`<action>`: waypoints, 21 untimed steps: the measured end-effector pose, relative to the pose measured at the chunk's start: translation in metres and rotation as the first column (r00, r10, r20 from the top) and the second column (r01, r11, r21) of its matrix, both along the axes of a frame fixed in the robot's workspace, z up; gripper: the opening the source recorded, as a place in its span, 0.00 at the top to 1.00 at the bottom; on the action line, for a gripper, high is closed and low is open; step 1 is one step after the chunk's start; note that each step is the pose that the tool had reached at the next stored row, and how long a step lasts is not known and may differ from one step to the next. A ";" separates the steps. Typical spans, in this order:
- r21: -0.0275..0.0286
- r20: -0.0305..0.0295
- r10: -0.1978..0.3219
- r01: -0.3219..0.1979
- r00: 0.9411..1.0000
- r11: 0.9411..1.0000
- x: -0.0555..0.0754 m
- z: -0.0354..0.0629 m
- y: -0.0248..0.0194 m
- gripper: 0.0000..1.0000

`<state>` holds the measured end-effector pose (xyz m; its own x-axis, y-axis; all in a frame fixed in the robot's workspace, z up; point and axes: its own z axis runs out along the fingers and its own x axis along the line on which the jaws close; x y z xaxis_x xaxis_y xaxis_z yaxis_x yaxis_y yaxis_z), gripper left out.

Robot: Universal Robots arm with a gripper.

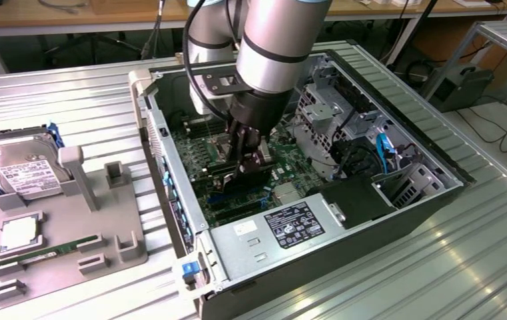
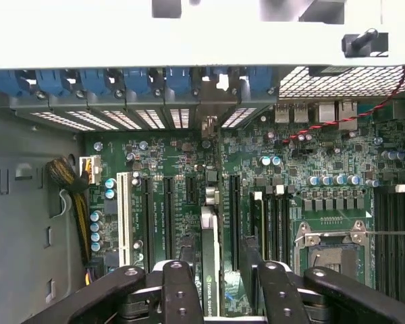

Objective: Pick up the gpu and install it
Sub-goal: 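Insert the gpu into the slot, then press down on the gpu until it lock into place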

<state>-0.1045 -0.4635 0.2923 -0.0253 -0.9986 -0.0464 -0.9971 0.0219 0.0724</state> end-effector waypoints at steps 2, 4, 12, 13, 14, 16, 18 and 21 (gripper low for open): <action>0.000 0.000 0.000 0.000 1.000 1.000 0.000 0.0001 0.0000 0.60; 0.000 0.000 0.000 0.000 1.000 1.000 0.000 0.0000 0.0000 0.62; 0.000 0.000 0.000 0.000 1.000 1.000 0.000 0.0001 0.0000 0.89; 0.000 0.000 0.000 0.000 1.000 1.000 0.000 0.0000 0.0000 0.89; 0.000 0.000 0.000 0.000 1.000 1.000 0.000 0.0000 0.0000 0.89; 0.000 0.000 0.000 0.000 1.000 1.000 0.000 0.0000 0.0000 0.89; 0.000 0.000 0.000 0.000 1.000 1.000 0.000 0.0001 0.0000 0.89; 0.000 0.000 0.000 0.000 1.000 1.000 0.000 0.0000 0.0000 0.89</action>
<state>-0.1045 -0.4635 0.2923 -0.0254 -0.9986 -0.0463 -0.9971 0.0220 0.0725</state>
